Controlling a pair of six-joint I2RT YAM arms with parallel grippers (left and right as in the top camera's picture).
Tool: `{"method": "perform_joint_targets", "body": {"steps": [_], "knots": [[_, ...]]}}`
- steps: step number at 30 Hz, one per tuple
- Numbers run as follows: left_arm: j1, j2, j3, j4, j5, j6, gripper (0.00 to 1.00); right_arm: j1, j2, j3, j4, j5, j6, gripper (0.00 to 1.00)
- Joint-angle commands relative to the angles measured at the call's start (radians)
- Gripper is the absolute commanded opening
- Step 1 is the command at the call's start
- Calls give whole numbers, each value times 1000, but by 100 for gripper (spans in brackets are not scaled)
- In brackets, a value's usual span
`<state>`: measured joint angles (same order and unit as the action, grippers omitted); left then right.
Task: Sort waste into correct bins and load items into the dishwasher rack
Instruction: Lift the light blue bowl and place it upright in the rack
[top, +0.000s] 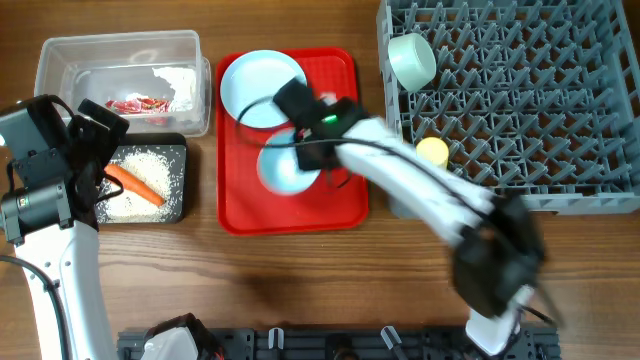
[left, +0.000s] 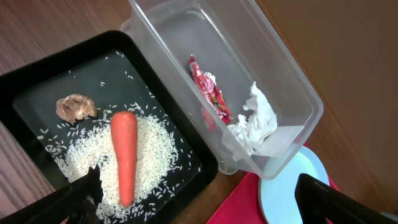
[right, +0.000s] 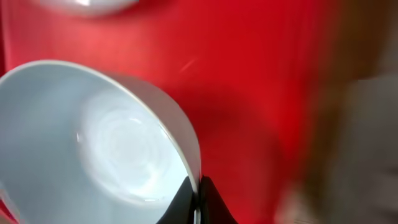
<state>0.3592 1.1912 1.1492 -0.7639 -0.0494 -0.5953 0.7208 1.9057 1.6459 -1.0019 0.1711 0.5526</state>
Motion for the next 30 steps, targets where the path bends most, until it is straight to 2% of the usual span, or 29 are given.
{"method": "perform_joint_targets", "body": {"steps": [1, 4, 7, 11, 15, 26, 30], "knots": [[-4, -4, 6, -1, 12, 15, 100, -45, -235, 26, -25, 395, 0, 4], [-4, -4, 6, -1, 12, 15, 100, -68, -318, 26, -51, 613, -4, 4], [-4, -4, 7, -1, 12, 15, 100, -80, -324, 24, -117, 848, -5, 4], [-4, -4, 6, -1, 12, 15, 100, -93, -290, -15, -167, 1006, -45, 4], [-4, -4, 7, -1, 12, 15, 100, -114, -245, -66, -159, 1089, -72, 4], [-4, -4, 6, -1, 12, 15, 100, -171, -42, -115, 0, 1094, -488, 4], [-4, -4, 6, -1, 12, 15, 100, -175, 7, -115, 35, 1142, -542, 4]]}}
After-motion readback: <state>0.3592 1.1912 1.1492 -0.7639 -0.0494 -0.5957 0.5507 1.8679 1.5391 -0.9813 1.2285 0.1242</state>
